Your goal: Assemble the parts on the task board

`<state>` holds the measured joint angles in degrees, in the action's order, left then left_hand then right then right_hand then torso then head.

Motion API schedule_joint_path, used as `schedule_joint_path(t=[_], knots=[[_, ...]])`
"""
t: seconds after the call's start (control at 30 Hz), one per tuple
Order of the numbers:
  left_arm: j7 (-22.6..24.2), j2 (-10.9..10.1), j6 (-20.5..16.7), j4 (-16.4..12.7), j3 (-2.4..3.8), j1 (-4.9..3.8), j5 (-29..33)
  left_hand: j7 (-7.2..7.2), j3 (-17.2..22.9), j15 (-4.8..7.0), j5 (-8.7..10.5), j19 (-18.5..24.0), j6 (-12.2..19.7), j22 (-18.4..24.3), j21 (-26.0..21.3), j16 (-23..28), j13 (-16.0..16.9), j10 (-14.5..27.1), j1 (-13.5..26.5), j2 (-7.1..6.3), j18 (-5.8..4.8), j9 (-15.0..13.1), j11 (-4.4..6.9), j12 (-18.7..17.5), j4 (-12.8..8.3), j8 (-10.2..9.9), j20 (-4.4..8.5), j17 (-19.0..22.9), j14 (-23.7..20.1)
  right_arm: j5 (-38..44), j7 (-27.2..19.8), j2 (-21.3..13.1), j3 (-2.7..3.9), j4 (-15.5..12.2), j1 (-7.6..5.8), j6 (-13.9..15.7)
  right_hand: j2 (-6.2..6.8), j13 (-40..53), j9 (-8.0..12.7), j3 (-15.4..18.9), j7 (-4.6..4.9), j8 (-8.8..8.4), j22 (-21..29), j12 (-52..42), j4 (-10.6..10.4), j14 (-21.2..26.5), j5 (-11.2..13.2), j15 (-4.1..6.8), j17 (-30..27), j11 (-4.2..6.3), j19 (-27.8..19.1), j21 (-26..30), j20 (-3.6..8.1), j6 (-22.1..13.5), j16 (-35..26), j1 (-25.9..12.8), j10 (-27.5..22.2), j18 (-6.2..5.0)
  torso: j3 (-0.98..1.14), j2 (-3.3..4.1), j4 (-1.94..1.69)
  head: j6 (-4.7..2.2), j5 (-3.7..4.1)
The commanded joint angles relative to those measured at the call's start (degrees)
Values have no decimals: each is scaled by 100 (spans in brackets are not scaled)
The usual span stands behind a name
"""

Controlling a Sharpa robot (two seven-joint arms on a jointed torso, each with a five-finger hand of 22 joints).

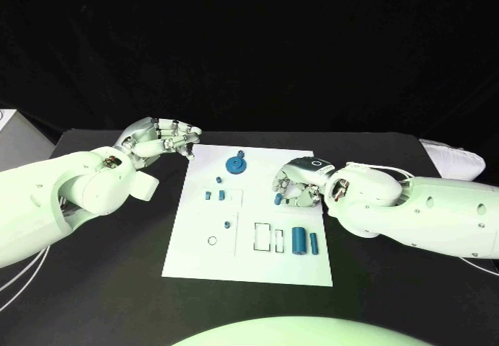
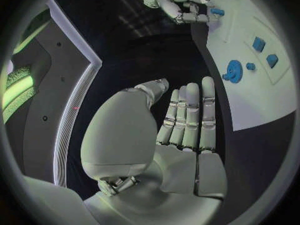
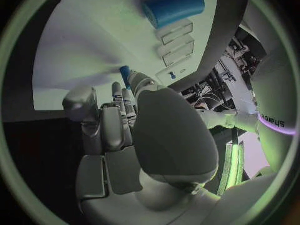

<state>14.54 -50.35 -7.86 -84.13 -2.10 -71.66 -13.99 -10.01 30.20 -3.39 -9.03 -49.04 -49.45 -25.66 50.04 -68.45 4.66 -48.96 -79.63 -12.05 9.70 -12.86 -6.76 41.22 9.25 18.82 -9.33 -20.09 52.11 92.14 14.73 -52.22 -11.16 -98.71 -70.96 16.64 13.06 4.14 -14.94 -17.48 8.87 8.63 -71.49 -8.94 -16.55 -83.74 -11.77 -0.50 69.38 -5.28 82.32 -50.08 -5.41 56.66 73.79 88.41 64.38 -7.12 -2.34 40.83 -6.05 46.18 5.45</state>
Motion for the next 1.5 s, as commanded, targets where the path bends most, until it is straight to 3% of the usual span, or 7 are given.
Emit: schedule_joint_path(t=[0.03, 0.63, 0.77, 0.83, 1.0, 1.2, 1.5], knots=[[36, 5, 89, -9, 3, -3, -13, -14, -21, 6, -4, -37, -30, 7, -31, 36, -8, -58, -49, 19, 78, 9, 0, -37, -9, -34, 7, 9, 12, 87, -1, 25, -3, -4, 11, -120, 20, -8, 10, -121, -3, 37, -36, 39, -1, -165, -34, 2, 20, 8, 48, -54, -1, 86, 44, -78, 95, 88, -1, 1, 2, 16, -2], [29, -5, 105, -11, 2, -3, -13, -15, -23, 5, -4, -39, -32, 8, -32, 36, -8, -61, -51, 24, 78, 9, 0, -41, -6, -38, 7, 9, 12, 65, 33, 147, -5, 49, 59, 5, -35, 33, -71, -771, -174, 313, -532, 147, 53, -263, -46, 138, 307, 170, 240, -985, 72, 545, 300, -249, 676, 224, -8, -2, -1, 64, -26], [27, -6, 108, -13, 2, -3, -13, -15, -23, 5, -4, -39, -32, 8, -32, 36, -8, -61, -51, 24, 78, 9, 0, -41, -6, -38, 7, 9, 12, 104, 110, 157, -5, 67, 62, 92, -144, 56, -133, -934, -221, 426, -655, 173, 165, -272, -50, 187, 354, 224, 279, -1207, 110, 648, 344, -185, 835, 256, -4, -2, -2, 68, -31], [25, -7, 112, -14, 2, -3, -13, -15, -23, 5, -4, -39, -32, 8, -32, 36, -8, -61, -51, 24, 78, 9, 0, -41, -6, -38, 7, 9, 12, 149, 156, 160, -5, 77, 62, 154, -214, 66, -176, -1080, -230, 487, -716, 205, 278, -277, 161, 209, 384, 243, 294, -1308, 131, 665, 371, -121, 901, 271, -2, -3, -3, 67, -33], [21, -9, 123, -13, 2, -3, -13, -14, -24, 5, -4, -41, -35, 8, -33, 37, -7, -64, -56, 29, 78, 9, 0, -44, -7, -40, 7, 8, 13, 233, 208, 154, -5, 59, 64, 377, -240, 114, -294, -1356, -235, 631, -852, 218, 538, -270, 123, 252, 377, 281, 328, -1542, 166, 696, 373, -90, 1091, 304, -1, -2, 4, 60, -65], [19, -4, 129, 4, 0, -2, -13, -13, -22, 6, -5, -43, -38, 8, -33, 37, -7, -67, -61, 39, 78, 8, 1, -45, -6, -41, 8, 8, 13, 282, 199, 55, 3, -169, 40, 728, -210, 142, -376, -1536, -234, 706, -949, 260, 660, -268, 142, 259, 361, 287, 352, -1716, 181, 668, 367, -190, 1155, 331, 5, -6, 5, 41, -156], [25, 26, 135, 55, -4, -1, -13, -15, -21, 5, -6, -44, -41, 9, -35, 38, -7, -69, -56, 52, 77, 8, -1, -48, 4, -43, 8, 8, 14, 314, 175, -134, 65, -638, -186, 1068, -183, 164, -443, -1657, -231, 764, -1013, 298, 752, -271, 175, 261, 361, 288, 366, -1825, 186, 644, 374, -283, 1194, 347, -7, -9, -5, 29, -250]])
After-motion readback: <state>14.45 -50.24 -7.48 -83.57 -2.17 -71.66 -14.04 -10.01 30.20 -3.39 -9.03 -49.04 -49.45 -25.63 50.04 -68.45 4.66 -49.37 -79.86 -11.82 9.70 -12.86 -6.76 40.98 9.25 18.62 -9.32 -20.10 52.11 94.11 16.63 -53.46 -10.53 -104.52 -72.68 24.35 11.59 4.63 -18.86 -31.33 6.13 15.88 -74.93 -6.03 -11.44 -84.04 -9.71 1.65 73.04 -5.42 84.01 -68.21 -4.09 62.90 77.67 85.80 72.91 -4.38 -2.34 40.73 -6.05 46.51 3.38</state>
